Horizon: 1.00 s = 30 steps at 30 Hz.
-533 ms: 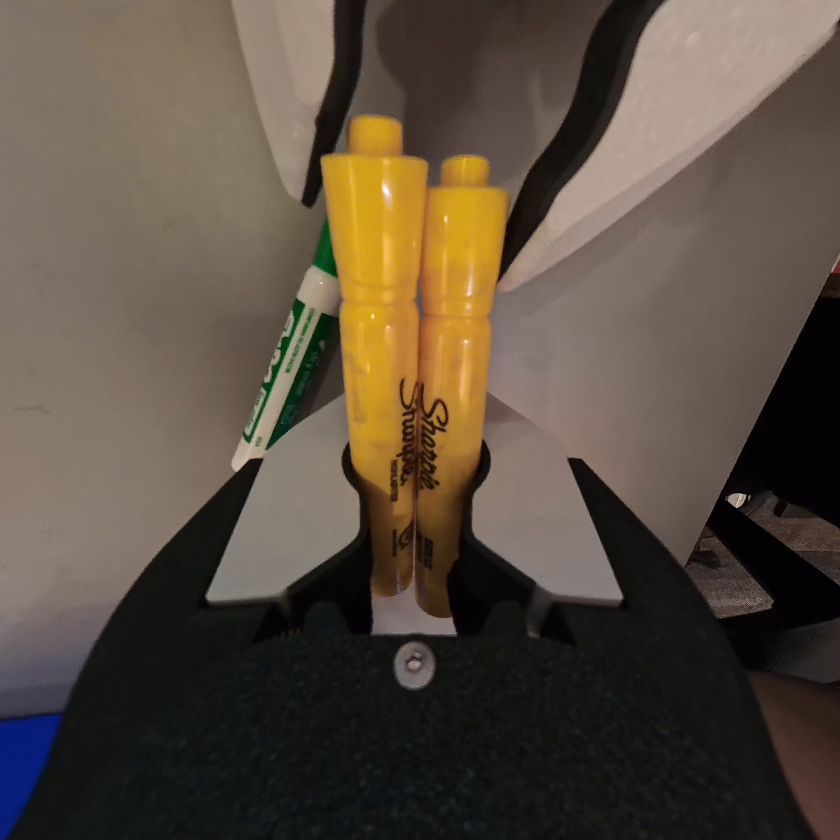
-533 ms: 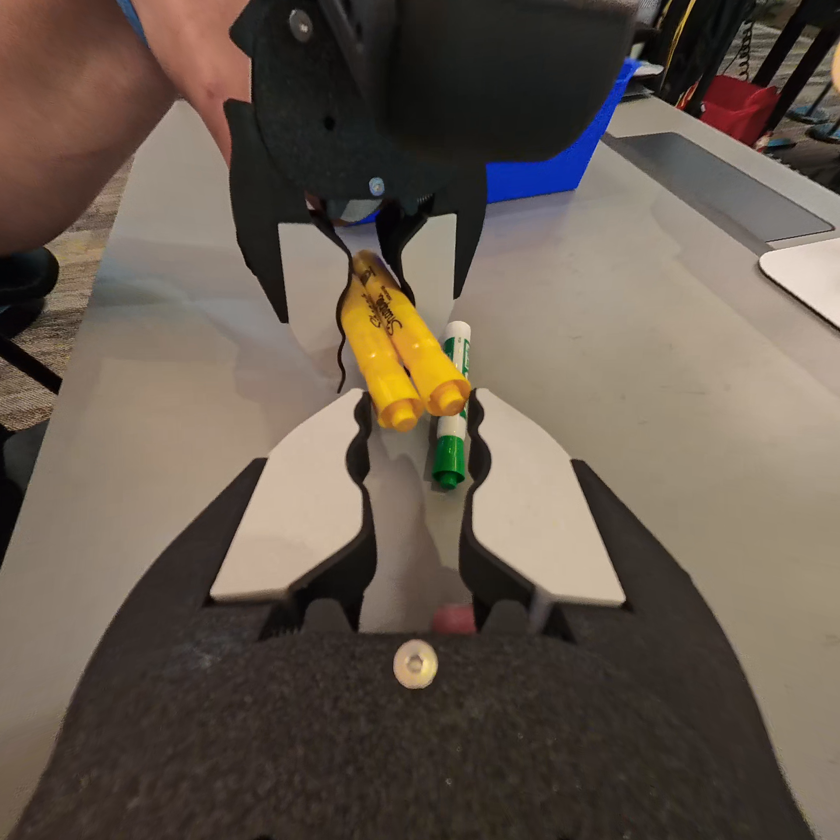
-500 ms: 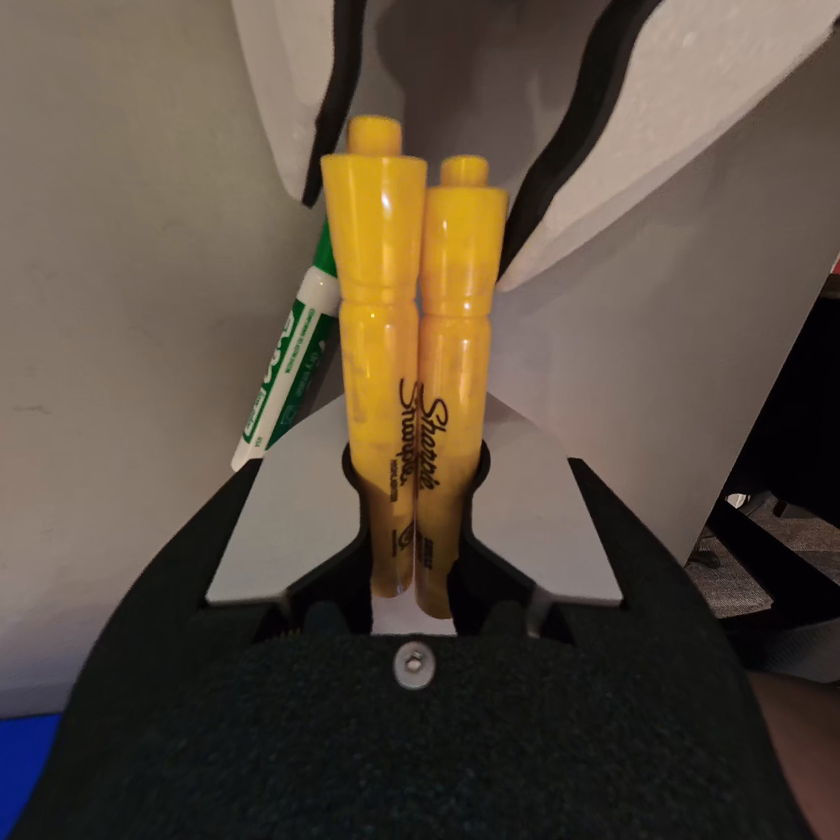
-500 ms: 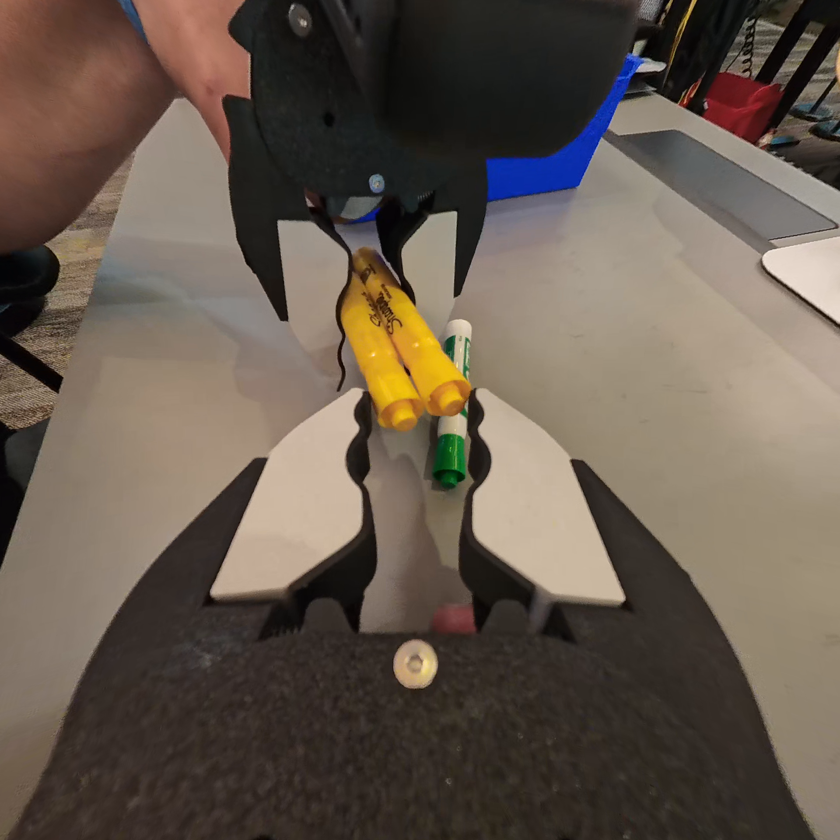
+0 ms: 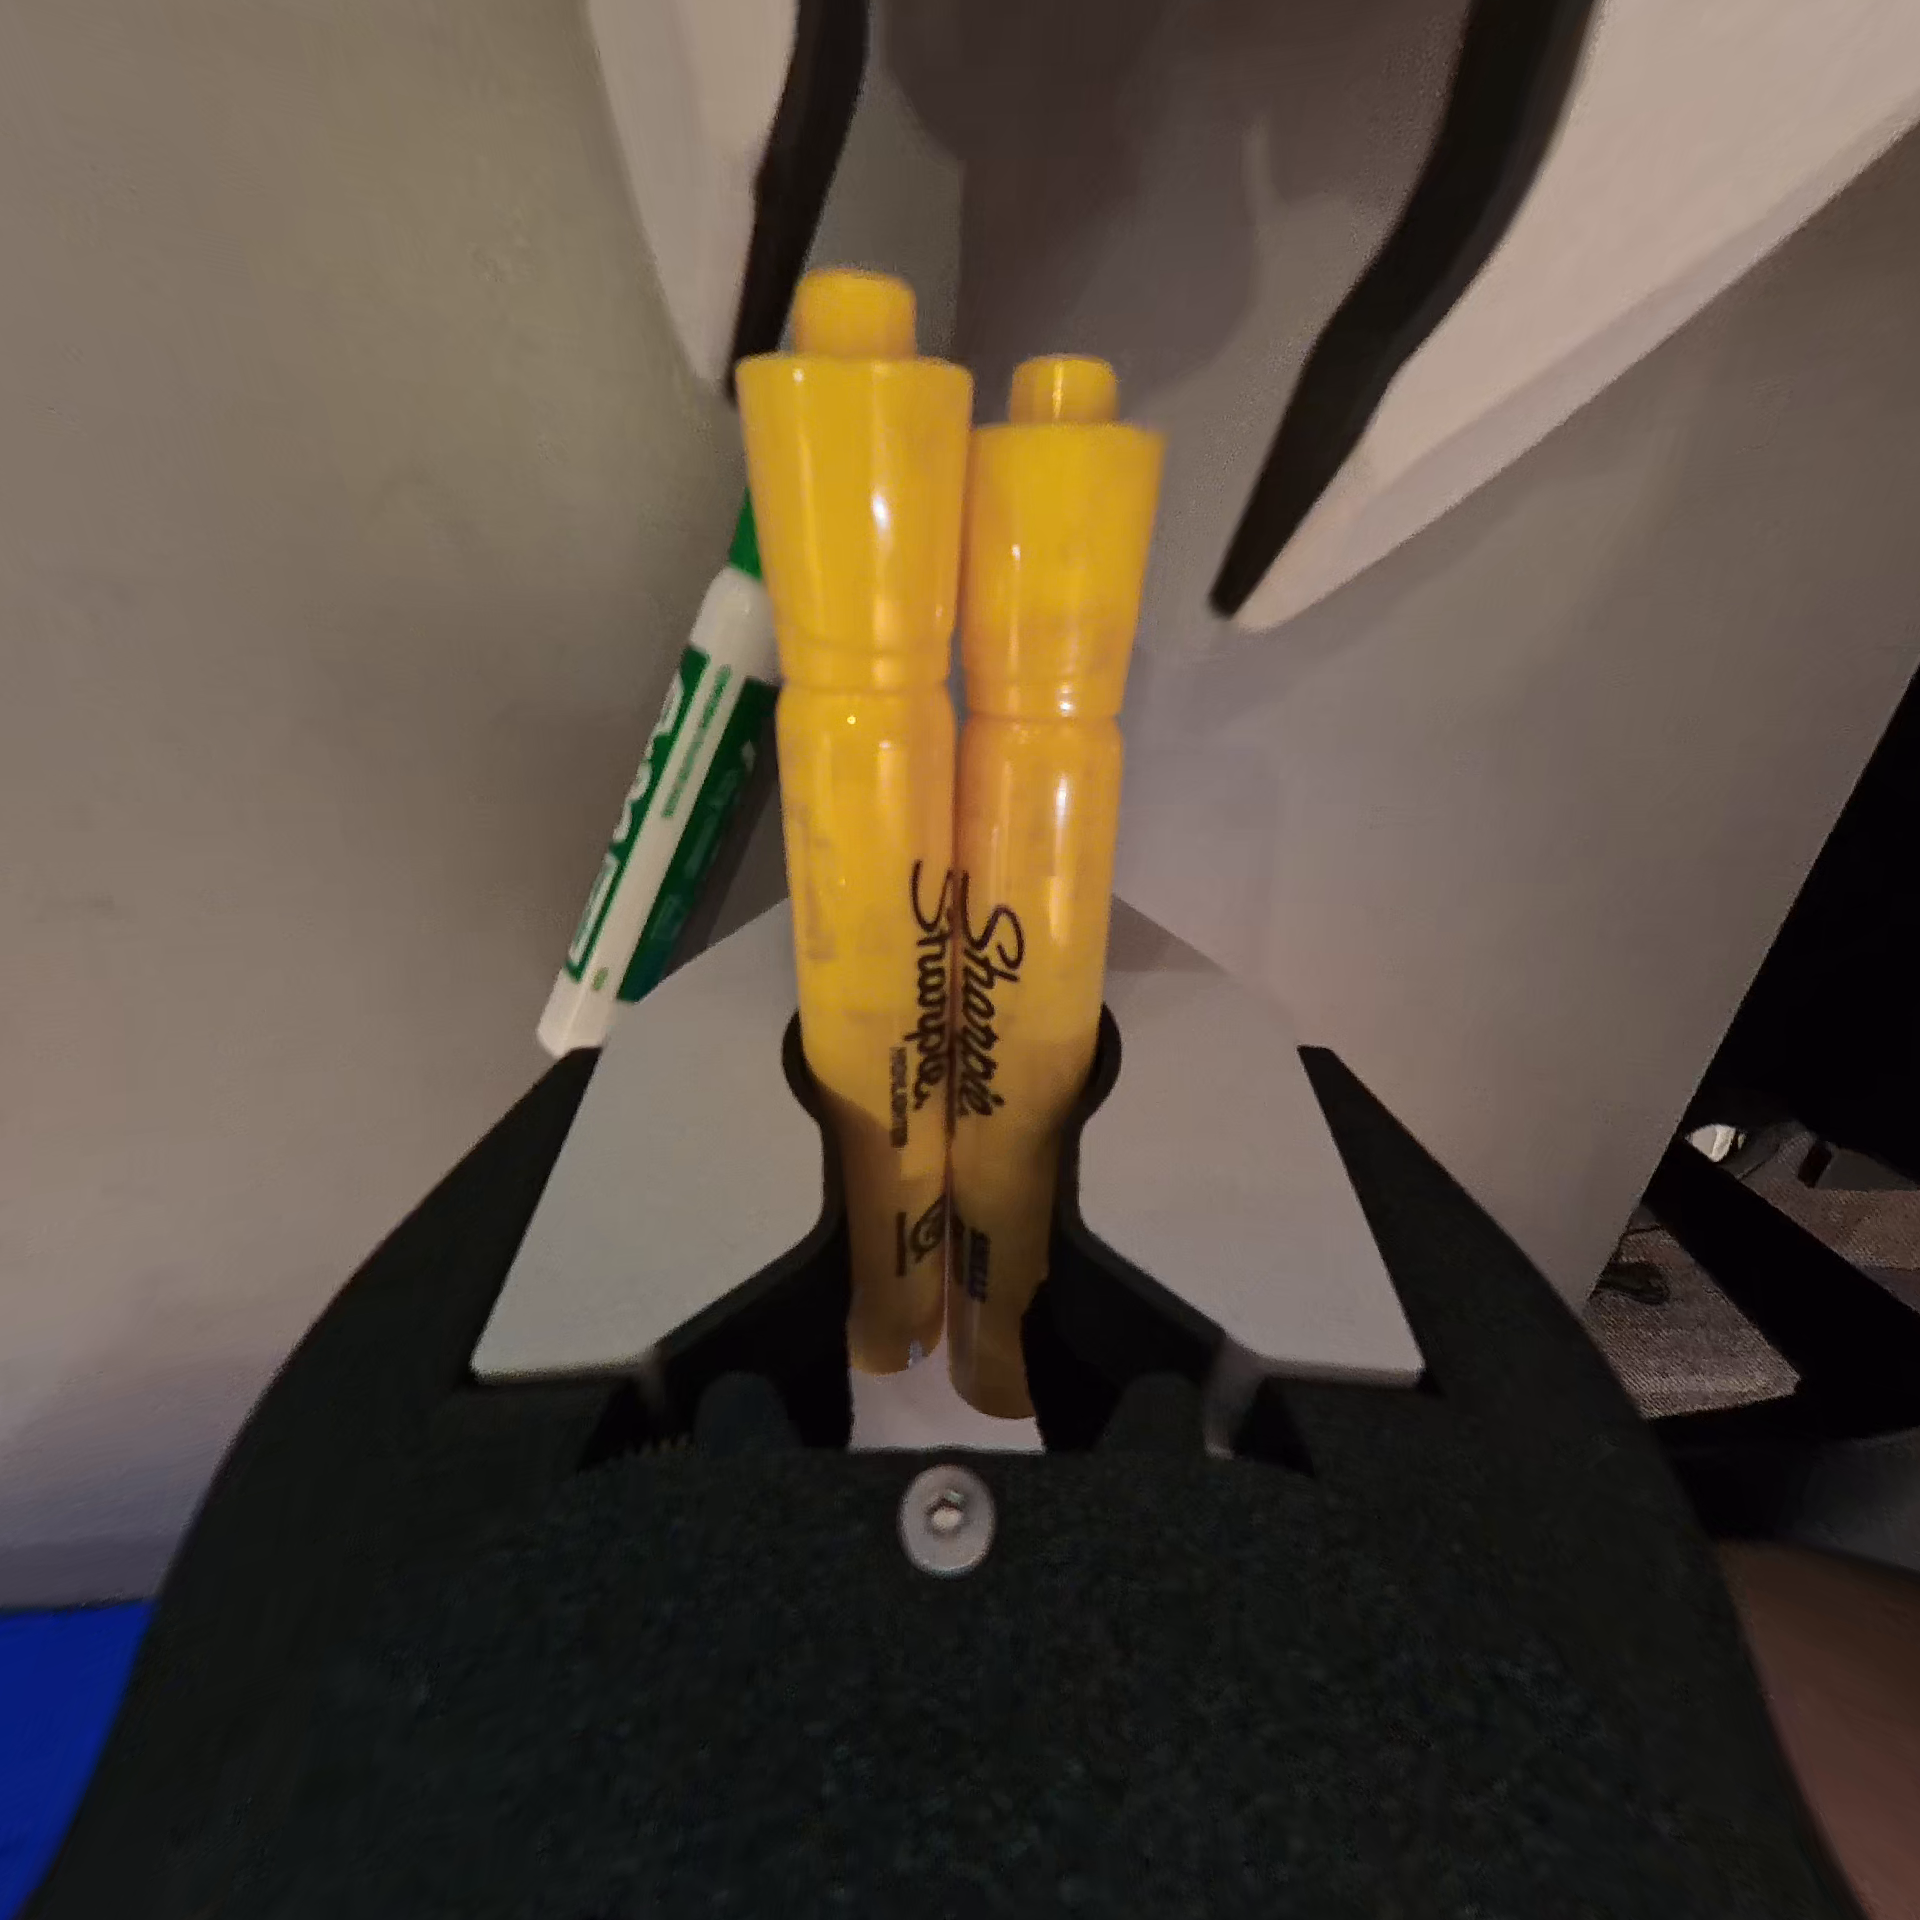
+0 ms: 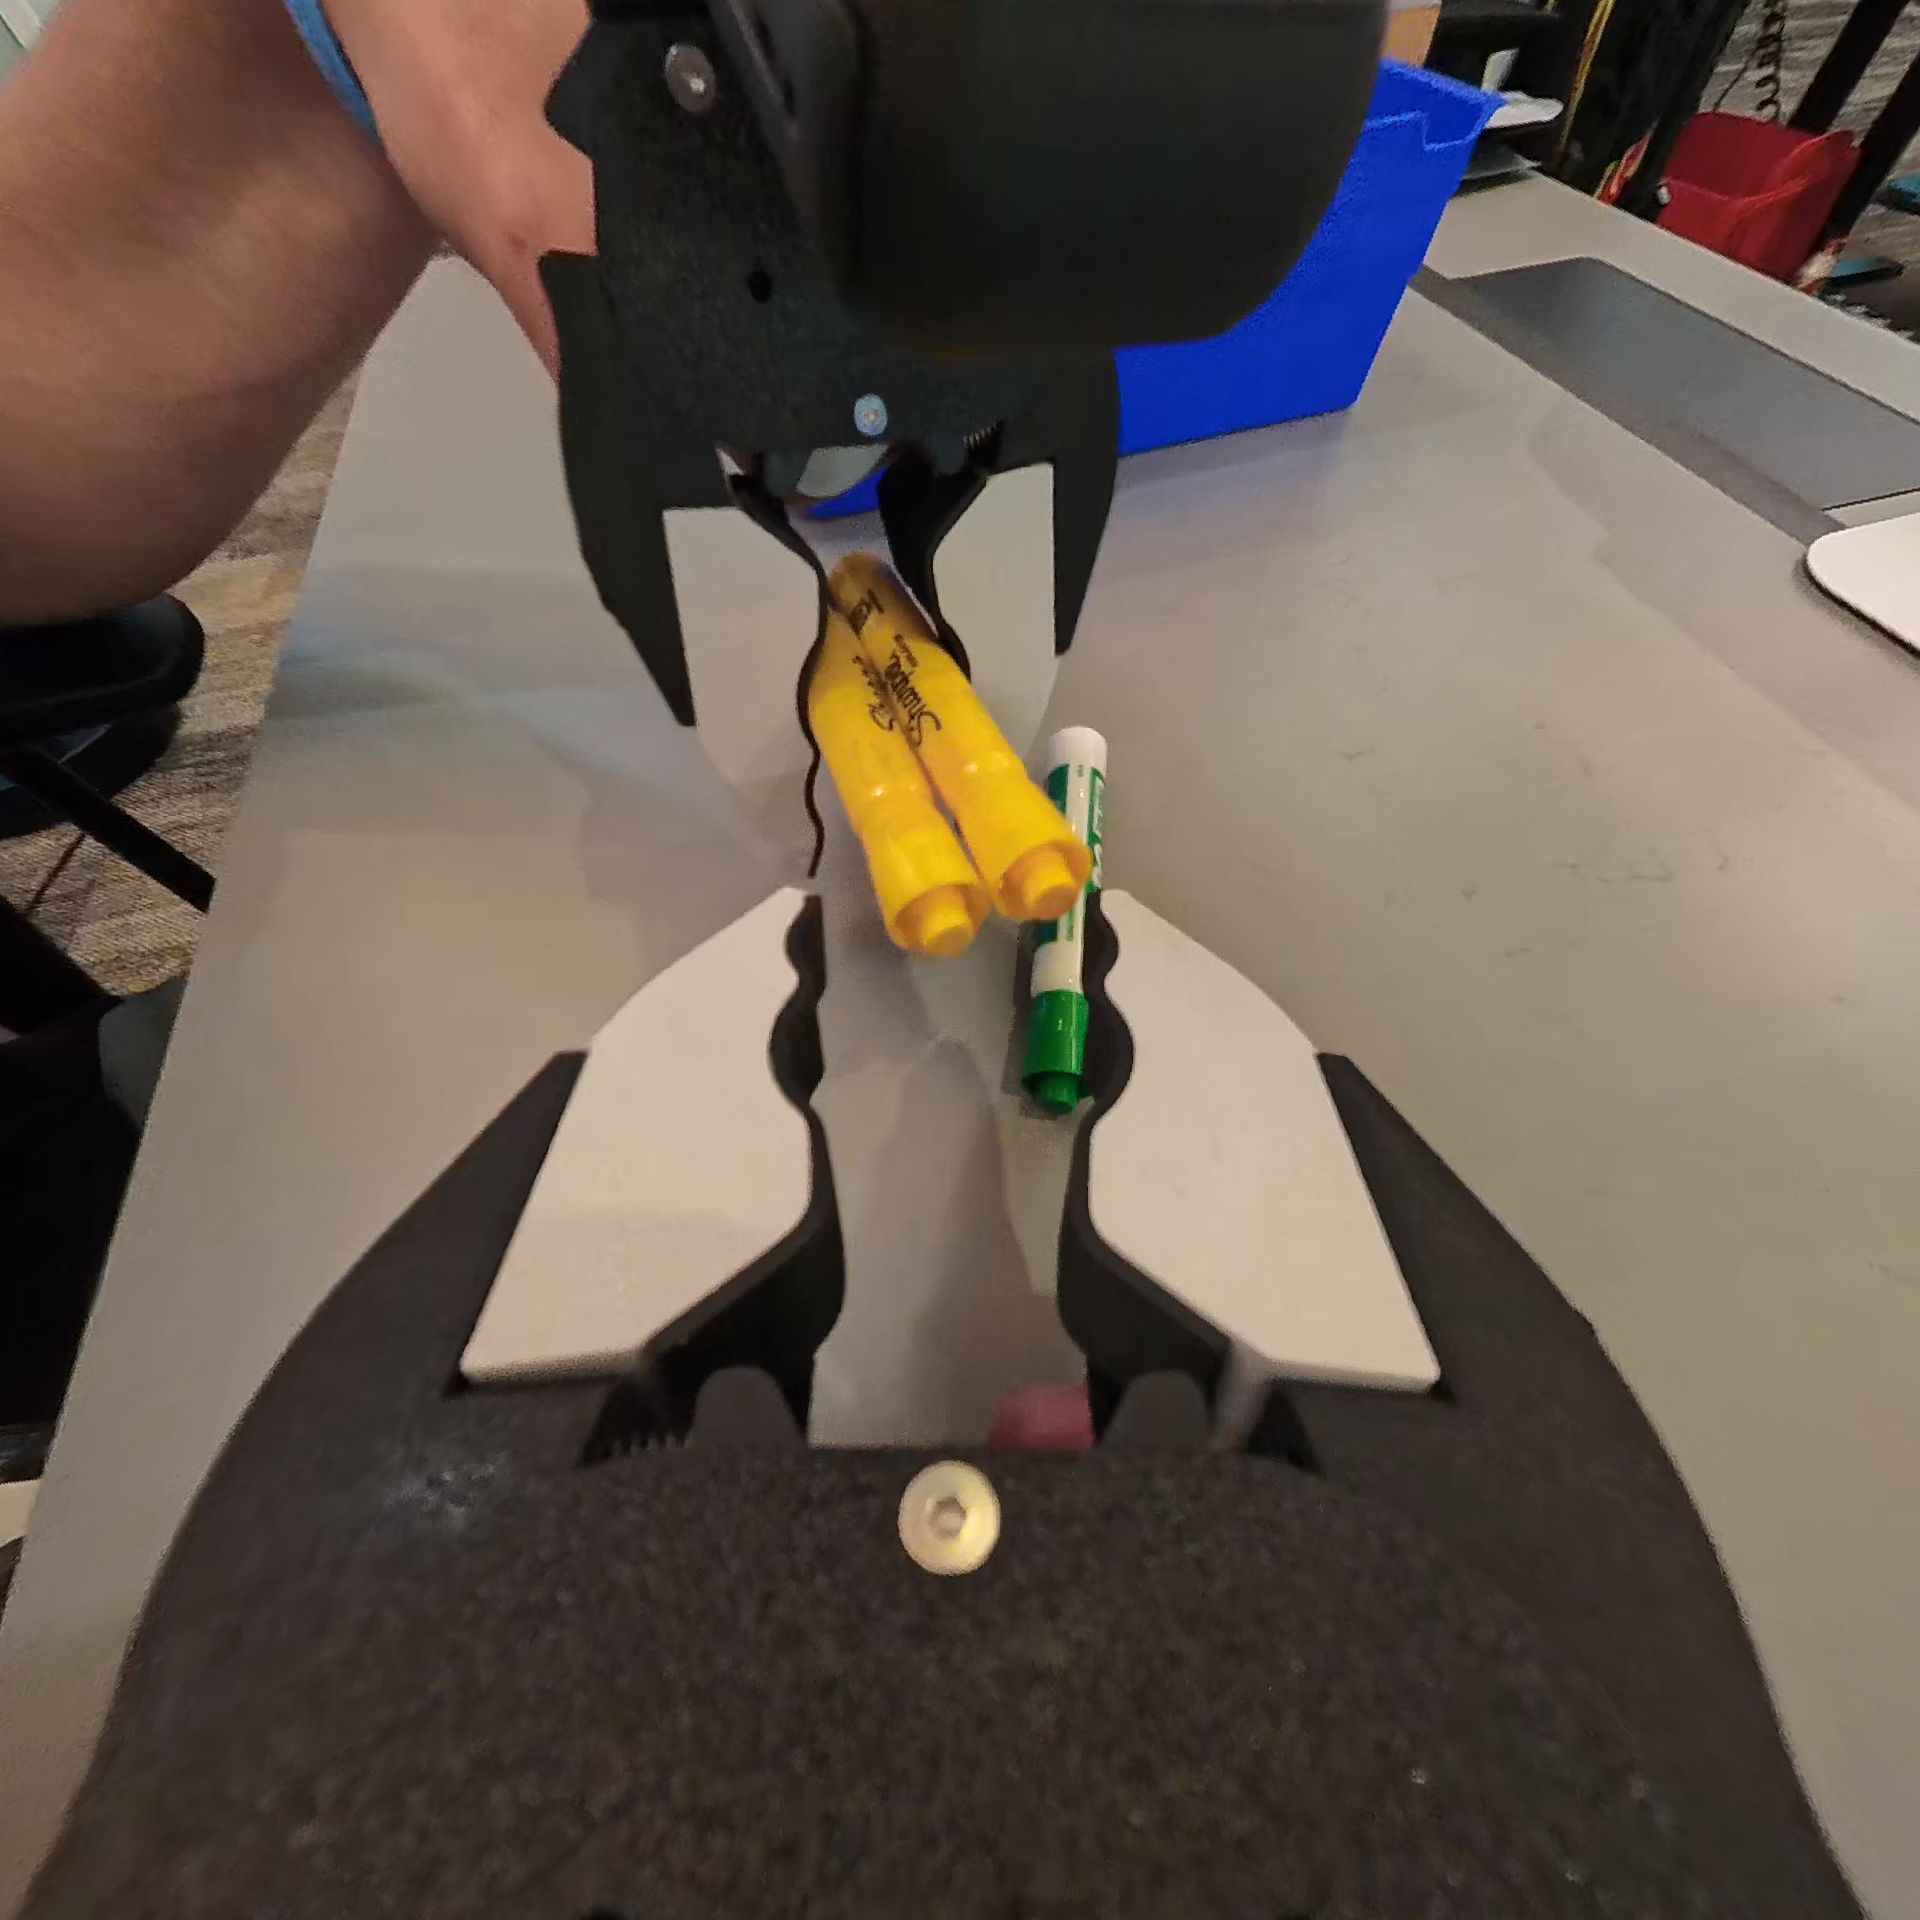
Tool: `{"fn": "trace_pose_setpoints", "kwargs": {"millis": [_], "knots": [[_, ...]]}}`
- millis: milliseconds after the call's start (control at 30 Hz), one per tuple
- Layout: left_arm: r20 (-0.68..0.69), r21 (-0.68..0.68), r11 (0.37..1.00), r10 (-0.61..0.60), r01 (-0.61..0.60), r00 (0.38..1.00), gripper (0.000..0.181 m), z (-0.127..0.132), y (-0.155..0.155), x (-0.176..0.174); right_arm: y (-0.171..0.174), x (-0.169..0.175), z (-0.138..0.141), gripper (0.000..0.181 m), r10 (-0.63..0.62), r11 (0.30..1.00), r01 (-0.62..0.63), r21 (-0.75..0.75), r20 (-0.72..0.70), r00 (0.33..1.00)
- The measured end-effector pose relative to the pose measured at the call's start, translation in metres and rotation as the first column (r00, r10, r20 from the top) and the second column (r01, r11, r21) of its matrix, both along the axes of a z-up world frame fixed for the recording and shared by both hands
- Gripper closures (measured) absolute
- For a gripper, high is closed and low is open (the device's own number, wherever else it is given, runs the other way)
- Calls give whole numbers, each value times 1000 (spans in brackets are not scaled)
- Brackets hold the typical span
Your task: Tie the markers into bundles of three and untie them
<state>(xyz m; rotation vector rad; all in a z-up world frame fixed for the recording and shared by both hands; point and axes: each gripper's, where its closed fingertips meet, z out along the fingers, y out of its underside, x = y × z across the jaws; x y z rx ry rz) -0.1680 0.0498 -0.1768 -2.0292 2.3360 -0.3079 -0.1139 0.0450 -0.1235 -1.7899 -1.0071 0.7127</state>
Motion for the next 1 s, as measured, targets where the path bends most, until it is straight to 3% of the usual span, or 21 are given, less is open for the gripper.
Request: {"fn": "trace_pose_setpoints", "kwargs": {"millis": [167, 333, 400, 533, 633, 700, 833, 1000], "knots": [[-13, 25, 998, 55, -55, 998, 140, 5, 15, -22, 3, 19, -2, 131, -10, 999, 12, -42, 54, 998], [-85, 158, 976, 168, -153, 982, 140, 14, 50, -57, 18, 26, -21, 122, -81, 979, 129, -159, 278, 957], [-69, 159, 973, 183, -170, 981, 140, 17, 55, -61, 17, 18, -36, 120, -31, 962, 130, -242, 375, 927], [-108, 183, 962, 222, -201, 969, 140, 18, 64, -79, 11, 11, -64, 125, 48, 958, 104, -268, 506, 861], [-109, 161, 968, 213, -194, 971, 140, 15, 61, -85, 16, 9, -73, 143, 37, 966, 105, -237, 525, 850], [-95, 147, 972, 199, -183, 975, 140, 16, 59, -84, 17, 9, -73, 162, 41, 965, 96, -243, 505, 862], [-92, 116, 983, 152, -141, 984, 140, 15, 48, -78, 21, 24, -62, 162, 9, 987, 77, -141, 526, 850], [-148, 72, 996, 71, -61, 986, 140, 1, 29, -74, 12, 48, -16, 163, -1, 998, 29, -55, 461, 888]]}}
